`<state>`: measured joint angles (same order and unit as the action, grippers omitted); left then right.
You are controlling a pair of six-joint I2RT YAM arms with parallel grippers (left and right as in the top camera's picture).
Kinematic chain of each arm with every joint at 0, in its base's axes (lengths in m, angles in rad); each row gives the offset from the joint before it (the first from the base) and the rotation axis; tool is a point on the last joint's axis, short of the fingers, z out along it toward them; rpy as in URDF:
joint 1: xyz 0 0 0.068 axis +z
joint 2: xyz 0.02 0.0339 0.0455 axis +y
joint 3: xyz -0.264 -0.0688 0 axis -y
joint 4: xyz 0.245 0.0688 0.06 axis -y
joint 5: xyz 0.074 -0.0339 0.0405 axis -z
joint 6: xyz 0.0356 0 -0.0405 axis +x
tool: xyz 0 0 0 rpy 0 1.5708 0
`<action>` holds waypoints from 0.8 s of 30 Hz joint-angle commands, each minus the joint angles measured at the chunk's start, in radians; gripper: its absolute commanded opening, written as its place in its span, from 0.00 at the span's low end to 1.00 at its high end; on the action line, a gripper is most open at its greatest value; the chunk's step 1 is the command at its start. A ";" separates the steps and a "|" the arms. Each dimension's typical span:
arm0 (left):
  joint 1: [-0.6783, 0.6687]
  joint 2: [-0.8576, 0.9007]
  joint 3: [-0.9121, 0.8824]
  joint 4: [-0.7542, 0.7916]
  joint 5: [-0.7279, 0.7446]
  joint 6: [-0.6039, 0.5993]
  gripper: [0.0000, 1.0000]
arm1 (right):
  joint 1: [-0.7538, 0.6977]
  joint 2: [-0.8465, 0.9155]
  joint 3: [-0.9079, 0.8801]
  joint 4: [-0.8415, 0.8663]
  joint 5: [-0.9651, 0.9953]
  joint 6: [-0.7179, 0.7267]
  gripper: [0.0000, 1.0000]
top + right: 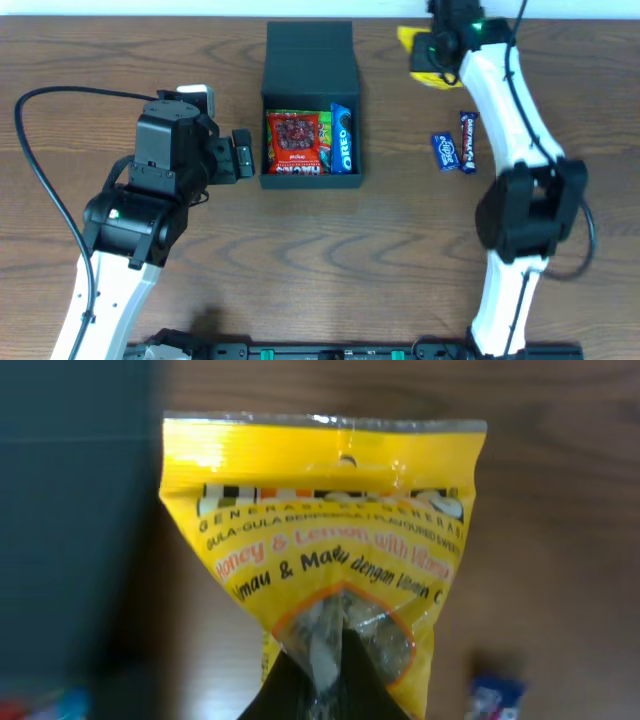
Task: Pack container
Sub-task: 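Lower the yellow Hacks bag into the box and push it down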
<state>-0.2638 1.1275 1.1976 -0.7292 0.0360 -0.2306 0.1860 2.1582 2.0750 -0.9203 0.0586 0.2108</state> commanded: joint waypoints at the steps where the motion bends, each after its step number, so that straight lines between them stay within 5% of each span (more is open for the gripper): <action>1: 0.001 -0.055 0.020 -0.001 0.051 0.014 0.95 | 0.093 -0.061 0.006 -0.070 -0.010 0.173 0.01; 7: 0.001 -0.180 0.020 -0.076 0.096 0.014 0.95 | 0.323 -0.041 0.002 -0.215 0.008 0.390 0.01; 12: 0.001 -0.269 0.020 -0.169 0.096 0.013 0.95 | 0.512 0.019 0.000 -0.210 0.212 0.523 0.01; 19: 0.001 -0.301 0.020 -0.215 0.096 0.013 0.95 | 0.608 0.126 0.000 -0.137 0.316 0.645 0.02; 20: 0.001 -0.301 0.020 -0.223 0.096 0.014 0.95 | 0.615 0.142 0.000 -0.121 0.330 0.646 0.18; 22: 0.001 -0.301 0.020 -0.234 0.095 0.014 0.95 | 0.622 0.161 0.000 -0.100 0.343 0.646 0.66; 24: 0.002 -0.301 0.020 -0.248 0.095 0.014 0.95 | 0.623 0.157 0.001 -0.093 0.341 0.631 0.82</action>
<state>-0.2638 0.8284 1.1976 -0.9699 0.1280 -0.2306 0.7982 2.3203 2.0781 -1.0164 0.3408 0.8207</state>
